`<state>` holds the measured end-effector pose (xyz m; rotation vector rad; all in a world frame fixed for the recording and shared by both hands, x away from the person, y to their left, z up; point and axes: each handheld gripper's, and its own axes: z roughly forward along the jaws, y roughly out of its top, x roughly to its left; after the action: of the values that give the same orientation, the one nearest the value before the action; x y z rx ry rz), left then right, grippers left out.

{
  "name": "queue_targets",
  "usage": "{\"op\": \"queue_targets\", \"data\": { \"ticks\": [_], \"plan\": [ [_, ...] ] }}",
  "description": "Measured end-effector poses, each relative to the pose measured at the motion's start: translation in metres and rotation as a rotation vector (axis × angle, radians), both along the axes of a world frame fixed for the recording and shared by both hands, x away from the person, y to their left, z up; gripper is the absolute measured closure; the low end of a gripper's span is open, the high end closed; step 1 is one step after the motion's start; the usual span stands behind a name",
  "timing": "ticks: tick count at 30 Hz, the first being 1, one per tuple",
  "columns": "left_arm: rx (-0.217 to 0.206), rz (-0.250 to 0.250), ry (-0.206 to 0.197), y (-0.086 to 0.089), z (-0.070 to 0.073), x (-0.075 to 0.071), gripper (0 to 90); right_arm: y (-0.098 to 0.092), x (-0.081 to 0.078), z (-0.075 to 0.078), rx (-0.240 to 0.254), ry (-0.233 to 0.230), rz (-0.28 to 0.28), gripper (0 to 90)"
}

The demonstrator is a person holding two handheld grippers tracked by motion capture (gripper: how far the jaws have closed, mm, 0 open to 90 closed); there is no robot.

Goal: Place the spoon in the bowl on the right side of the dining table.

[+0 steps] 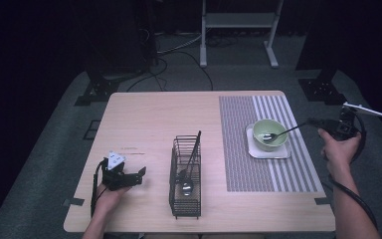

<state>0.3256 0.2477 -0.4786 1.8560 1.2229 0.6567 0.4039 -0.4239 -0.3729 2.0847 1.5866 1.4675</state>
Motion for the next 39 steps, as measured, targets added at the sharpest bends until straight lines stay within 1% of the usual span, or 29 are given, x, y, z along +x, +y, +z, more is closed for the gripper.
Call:
{"op": "queue_targets", "data": {
  "ticks": [10, 18, 23, 32, 34, 37, 39],
  "plan": [
    [0.004, -0.002, 0.001, 0.0, 0.0, 0.0, 0.0, 0.0, 0.001, -0.01, -0.005, 0.018, -0.007, 88.2],
    [0.004, -0.003, 0.001, 0.0, 0.0, -0.001, 0.0, -0.003, 0.0, -0.016, 0.004, 0.024, -0.006, 88.1],
    [0.005, -0.004, 0.001, 0.0, 0.0, -0.001, 0.0, -0.004, -0.001, -0.02, 0.01, 0.037, 0.0, 86.4],
    [0.011, -0.006, 0.002, -0.001, 0.0, -0.001, 0.0, -0.005, -0.006, -0.024, 0.015, 0.036, 0.02, 81.5],
    [0.013, -0.008, 0.001, -0.001, 0.0, -0.001, 0.0, -0.006, -0.007, -0.025, 0.017, 0.041, 0.022, 81.5],
    [0.013, -0.008, 0.001, -0.001, 0.0, -0.001, 0.0, -0.007, -0.008, -0.026, 0.02, 0.037, 0.024, 81.4],
    [0.012, -0.007, 0.001, -0.001, 0.0, -0.001, 0.0, -0.007, -0.009, -0.027, 0.021, 0.037, 0.029, 79.8]
  ]
}}
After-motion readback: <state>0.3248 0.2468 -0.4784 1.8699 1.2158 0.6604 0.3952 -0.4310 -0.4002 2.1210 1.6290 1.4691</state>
